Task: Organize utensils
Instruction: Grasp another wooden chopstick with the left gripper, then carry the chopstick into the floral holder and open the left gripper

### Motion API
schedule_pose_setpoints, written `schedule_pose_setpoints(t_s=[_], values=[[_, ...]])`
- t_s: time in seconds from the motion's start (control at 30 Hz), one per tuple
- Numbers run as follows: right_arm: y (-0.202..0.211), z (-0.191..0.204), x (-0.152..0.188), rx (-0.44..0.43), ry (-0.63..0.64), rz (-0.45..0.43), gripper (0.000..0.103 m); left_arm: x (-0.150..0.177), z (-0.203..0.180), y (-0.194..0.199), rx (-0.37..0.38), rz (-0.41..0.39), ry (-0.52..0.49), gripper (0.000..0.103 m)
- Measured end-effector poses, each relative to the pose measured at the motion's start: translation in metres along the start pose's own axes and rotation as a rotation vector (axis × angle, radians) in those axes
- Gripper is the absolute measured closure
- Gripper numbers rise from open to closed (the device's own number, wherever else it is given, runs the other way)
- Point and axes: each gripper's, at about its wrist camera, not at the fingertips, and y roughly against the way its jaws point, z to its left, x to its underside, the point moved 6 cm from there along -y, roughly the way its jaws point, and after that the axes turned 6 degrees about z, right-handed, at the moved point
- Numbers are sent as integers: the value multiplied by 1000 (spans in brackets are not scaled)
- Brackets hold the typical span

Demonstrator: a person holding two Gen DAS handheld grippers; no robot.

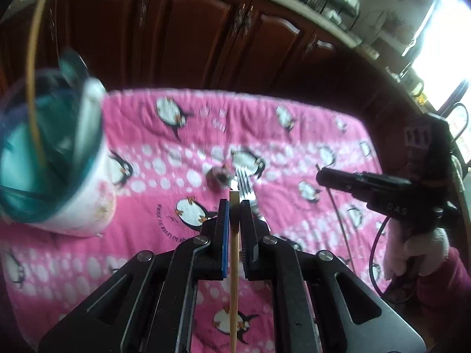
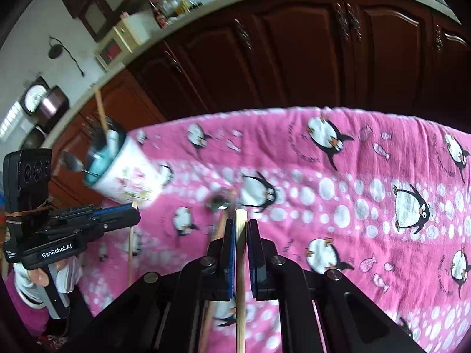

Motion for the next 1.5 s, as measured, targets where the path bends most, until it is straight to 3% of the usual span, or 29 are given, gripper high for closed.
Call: schedule_pose_setpoints(t_s=[0.37,0.53,0.67,0.83,1.0,1.23,1.5], values=[[44,91,-43,-152,74,-187,96,-40,4,117,-17,-222,0,97],[42,145,-86,-198,100,-308,96,-77,29,173,-103,-358,7,97],[30,183,-123,-198,128,-393,96,-102,54,195,-190,-444,18,97],[-7,213,-163,-194,137,-450,96,-128,97,189,-259,-512,41,97],[-42,226,-181,-185,159,-490,96,-142,137,168,-248,-542,67,97],[-67,234,-182,-166,208,-572,96,-145,159,152,-225,-570,53,97],[-90,227,-158,-136,241,-502,96,-131,165,126,-240,-486,51,97]])
